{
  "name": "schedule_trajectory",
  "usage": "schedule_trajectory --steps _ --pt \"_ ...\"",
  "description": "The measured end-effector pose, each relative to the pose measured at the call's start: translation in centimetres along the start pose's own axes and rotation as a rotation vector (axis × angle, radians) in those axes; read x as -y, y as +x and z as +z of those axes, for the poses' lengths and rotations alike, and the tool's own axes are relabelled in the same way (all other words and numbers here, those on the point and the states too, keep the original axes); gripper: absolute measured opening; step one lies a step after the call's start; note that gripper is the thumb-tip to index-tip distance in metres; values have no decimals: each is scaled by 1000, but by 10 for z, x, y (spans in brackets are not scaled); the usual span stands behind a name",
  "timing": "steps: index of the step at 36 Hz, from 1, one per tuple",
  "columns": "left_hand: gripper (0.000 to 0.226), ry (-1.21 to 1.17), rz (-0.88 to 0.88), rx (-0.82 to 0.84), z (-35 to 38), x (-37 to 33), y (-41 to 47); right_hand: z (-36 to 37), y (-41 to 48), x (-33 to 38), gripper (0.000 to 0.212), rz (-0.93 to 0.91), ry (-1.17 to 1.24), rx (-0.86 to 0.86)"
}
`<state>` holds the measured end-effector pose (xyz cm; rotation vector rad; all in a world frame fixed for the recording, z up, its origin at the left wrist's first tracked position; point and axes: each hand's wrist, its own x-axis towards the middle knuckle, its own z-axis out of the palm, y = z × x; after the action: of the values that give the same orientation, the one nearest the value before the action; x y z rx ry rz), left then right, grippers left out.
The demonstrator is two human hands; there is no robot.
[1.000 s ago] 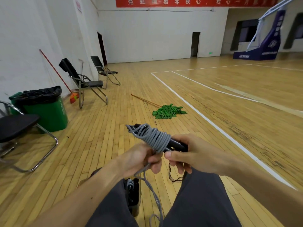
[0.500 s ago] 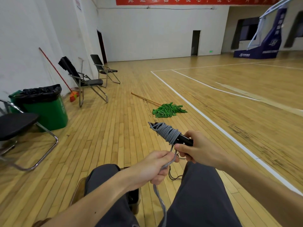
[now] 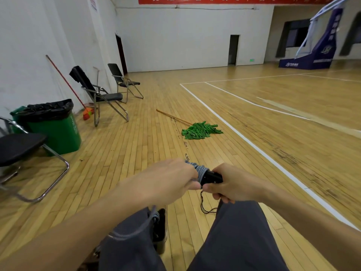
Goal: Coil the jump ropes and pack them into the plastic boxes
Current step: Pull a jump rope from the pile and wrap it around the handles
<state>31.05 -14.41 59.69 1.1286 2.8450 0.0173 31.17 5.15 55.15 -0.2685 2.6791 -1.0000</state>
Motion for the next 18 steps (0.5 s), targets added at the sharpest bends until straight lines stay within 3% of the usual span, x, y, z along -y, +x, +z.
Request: schedule_trajectory --steps 8,18 --pt "29 60 193 -8 -25 -1 7 10 -11 18 19 -33 -71 240" --pt "26 -442 178 102 -32 11 19 8 -34 31 17 -179 -119 385"
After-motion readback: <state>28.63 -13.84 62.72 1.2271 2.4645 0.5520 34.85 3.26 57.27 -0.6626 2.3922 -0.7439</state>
